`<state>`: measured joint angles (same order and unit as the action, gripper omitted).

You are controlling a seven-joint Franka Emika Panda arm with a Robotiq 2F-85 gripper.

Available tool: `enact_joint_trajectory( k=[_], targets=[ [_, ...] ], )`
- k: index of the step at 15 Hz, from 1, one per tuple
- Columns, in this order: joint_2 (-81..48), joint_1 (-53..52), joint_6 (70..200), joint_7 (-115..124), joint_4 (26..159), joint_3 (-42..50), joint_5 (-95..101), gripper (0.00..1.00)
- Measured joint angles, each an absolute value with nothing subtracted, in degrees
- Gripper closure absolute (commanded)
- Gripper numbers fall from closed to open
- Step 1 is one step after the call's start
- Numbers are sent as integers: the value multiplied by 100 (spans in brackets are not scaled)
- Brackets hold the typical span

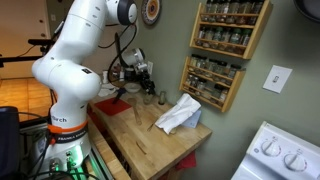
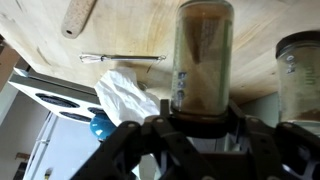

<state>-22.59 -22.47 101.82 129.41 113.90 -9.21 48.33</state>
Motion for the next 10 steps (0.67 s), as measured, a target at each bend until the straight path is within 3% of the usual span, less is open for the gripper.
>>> enact_joint_trajectory(
  k=[10],
  targets=[
    [-2668,-2389,10278,13173,11255,-1042,6064,70]
  ],
)
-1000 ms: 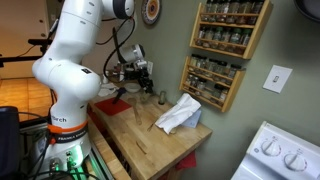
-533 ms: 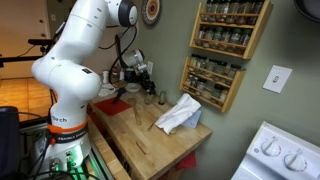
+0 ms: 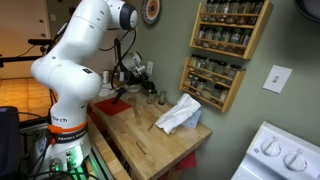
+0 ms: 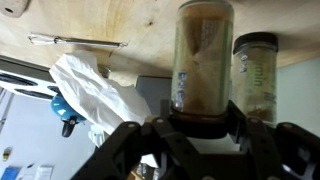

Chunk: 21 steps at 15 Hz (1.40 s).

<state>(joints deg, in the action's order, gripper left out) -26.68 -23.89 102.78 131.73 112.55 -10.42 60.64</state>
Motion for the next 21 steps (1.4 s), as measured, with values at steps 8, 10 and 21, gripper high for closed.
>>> enact_joint_trajectory(
  k=[8,10,21],
  targets=[
    [-2756,-2378,10804,13433,11581,-1094,7112,70],
    [-2737,-2353,10867,13438,11636,-1119,7247,61],
    [-2278,-2190,11197,13393,12139,-1281,7625,0]
  ],
)
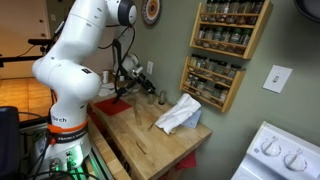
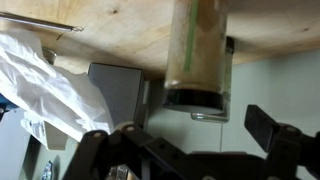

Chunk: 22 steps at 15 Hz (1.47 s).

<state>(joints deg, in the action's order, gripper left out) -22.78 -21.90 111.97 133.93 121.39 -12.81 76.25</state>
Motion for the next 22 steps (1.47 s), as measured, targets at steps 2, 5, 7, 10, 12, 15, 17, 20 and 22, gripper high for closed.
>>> enact_joint_trajectory(
  k=[2,5,7,10,12,15,17,20,22],
  targets=[
    [-2090,-2127,11329,13323,12264,-1307,7646,0],
    [-1765,-2013,11667,13130,12468,-1332,7650,0],
    [-1493,-1903,11993,12986,12626,-1338,7650,0],
    [-1039,-1680,12548,12602,12866,-1335,7650,0],
    [-762,-1496,12949,12242,12974,-1300,7631,0],
    [-516,-1207,13597,11616,12986,-1152,7547,0],
    [-482,-1020,14055,11058,12955,-1017,7282,0],
    [-541,-814,14510,10077,12879,-849,6658,0],
    [-615,-721,14734,9339,12823,-785,6140,0]
  ],
)
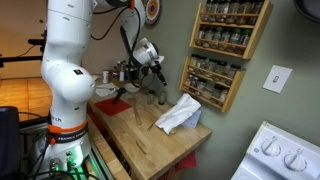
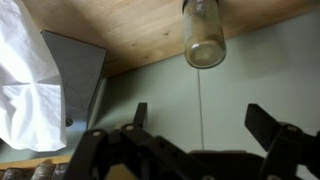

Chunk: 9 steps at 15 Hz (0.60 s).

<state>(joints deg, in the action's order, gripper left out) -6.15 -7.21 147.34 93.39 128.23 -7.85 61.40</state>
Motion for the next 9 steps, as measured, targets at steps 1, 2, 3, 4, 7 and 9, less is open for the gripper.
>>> enact_joint_trajectory(
  k=[1,2,3,4,7,9],
  targets=[
    [-661,-677,14850,8928,12800,-779,5846,0],
    [-713,-642,14965,8524,12782,-781,5544,0],
    [-774,-614,15062,8116,12767,-787,5225,0],
    [-842,-591,15154,7691,12752,-801,4882,0],
    [-1066,-557,15220,6510,12712,-868,3919,0],
    [-1193,-591,15220,5935,12655,-844,3441,0]
  ],
)
